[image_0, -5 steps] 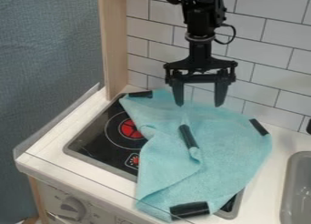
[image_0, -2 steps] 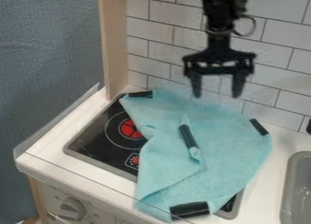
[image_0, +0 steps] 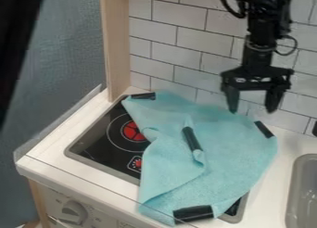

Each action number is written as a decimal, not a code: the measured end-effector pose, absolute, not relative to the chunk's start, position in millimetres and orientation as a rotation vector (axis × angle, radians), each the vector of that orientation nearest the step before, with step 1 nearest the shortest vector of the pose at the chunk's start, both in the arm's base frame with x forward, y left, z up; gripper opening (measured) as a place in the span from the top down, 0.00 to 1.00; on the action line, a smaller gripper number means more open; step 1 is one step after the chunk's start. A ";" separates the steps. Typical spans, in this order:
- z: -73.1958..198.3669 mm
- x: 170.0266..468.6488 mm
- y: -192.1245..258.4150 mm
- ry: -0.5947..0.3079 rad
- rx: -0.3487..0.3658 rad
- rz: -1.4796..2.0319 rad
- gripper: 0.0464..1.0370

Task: Fold cloth from top right to center

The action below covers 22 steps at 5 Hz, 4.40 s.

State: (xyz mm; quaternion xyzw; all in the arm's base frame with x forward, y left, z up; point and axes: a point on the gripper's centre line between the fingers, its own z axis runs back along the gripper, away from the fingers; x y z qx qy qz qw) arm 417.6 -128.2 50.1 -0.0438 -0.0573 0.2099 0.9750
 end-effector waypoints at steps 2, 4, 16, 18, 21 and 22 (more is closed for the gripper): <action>33.7 435.1 -156.4 -0.112 -0.074 0.479 0.04; 15.2 436.0 -175.5 -0.085 -0.074 0.472 0.04; 15.6 432.0 -169.1 -0.127 -0.071 0.387 1.00; 47.2 419.0 -151.1 -0.186 -0.099 0.414 1.00; 65.7 384.0 -87.6 -0.185 -0.108 0.503 1.00; 53.3 373.8 -64.8 -0.156 -0.099 0.532 1.00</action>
